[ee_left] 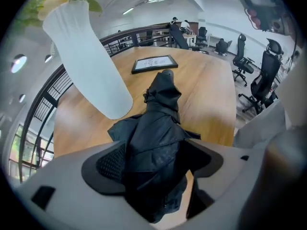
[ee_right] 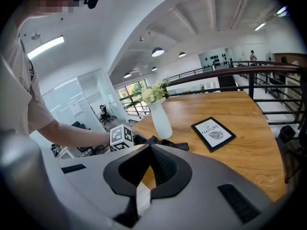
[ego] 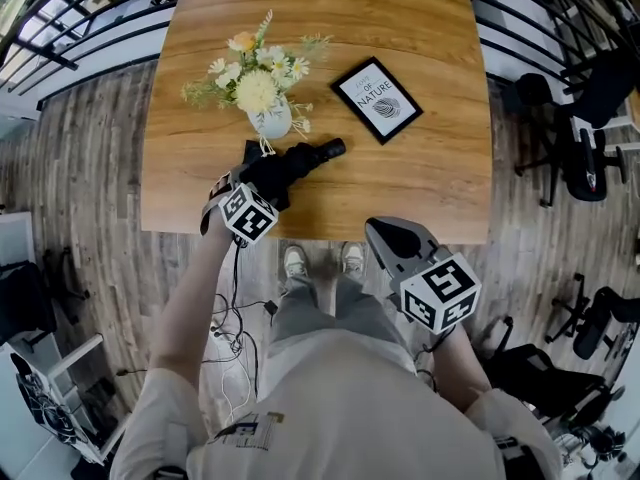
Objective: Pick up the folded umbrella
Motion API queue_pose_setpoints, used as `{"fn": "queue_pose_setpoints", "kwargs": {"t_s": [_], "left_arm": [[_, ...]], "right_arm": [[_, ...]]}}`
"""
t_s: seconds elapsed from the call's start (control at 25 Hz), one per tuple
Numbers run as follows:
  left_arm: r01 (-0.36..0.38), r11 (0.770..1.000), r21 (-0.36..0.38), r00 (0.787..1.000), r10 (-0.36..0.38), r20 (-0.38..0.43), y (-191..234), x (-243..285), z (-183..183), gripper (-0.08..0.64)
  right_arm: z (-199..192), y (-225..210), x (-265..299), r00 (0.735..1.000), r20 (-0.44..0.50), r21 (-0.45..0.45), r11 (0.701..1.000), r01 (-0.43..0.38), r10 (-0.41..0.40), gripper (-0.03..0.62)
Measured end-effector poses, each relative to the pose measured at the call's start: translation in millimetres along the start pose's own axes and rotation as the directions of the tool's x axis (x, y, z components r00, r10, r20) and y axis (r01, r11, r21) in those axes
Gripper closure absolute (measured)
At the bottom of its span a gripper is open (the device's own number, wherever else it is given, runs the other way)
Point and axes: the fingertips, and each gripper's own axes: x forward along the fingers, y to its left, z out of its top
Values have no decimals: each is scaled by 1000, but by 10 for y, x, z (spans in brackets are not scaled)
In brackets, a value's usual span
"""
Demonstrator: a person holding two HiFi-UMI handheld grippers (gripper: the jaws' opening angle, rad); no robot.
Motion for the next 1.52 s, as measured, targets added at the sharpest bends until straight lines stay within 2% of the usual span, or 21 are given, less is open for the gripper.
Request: {"fn": "queue_pose_setpoints", "kwargs": {"t_s": [0.16, 0.36, 0.48, 0.56, 0.68, 0.8, 0.88, 0.96, 1.04, 1.12, 1.2, 1.36, 1.44, 1.52], "left_arm": [[30, 999, 15, 999, -30, -28, 55, 127, -12, 187], [75, 996, 54, 994, -71, -81, 64, 279, -121, 187], [120, 991, 53, 986, -113, -126, 69, 336, -136, 190], [162, 986, 46, 976, -153, -154, 45, 321, -125, 249], [231, 973, -10, 960, -230, -159, 11, 210, -118, 298], [240, 961, -138, 957, -258, -132, -19, -10, -62, 318], [257, 934, -246, 955, -284, -81, -120, -93, -66, 324], [282, 899, -336, 953, -302, -8, -242, -176, -75, 328], [307, 871, -384, 950, -303, 73, -373, -324, -54, 330], [337, 857, -389, 941, -301, 154, -523, -538, 18, 331], [351, 862, -366, 932, -283, 227, -664, -795, 124, 331], [287, 910, -299, 920, -175, 350, -770, -1367, 400, 328], [260, 922, -287, 902, -126, 414, -767, -1685, 564, 328], [249, 922, -297, 870, -78, 486, -714, -2033, 739, 328]], "right_arm": [[-74, -47, -38, 1000, 16, 73, 997, 9, -11, 563], [-138, 14, -62, 1000, 14, 81, 997, 16, -17, 563], [-186, 61, -55, 1000, 10, 84, 996, 13, -14, 563], [-213, 92, -57, 1000, 6, 83, 996, 12, -13, 563], [-223, 126, -84, 1000, 10, 81, 997, 16, -17, 563], [-203, 102, -149, 999, 19, 76, 997, 30, -32, 563], [-162, 83, -211, 999, 34, 76, 996, 38, -41, 563], [-119, 84, -272, 998, 48, 74, 996, 42, -46, 563], [-76, 91, -329, 997, 60, 67, 997, 47, -51, 563], [-22, 85, -395, 996, 74, 58, 997, 55, -59, 563], [50, 71, -472, 993, 94, 47, 997, 67, -71, 563], [283, 65, -648, 984, 148, 15, 995, 97, -98, 563], [459, 98, -778, 976, 189, -12, 994, 110, -106, 563], [711, 161, -955, 960, 259, -44, 991, 125, -109, 563]]}}
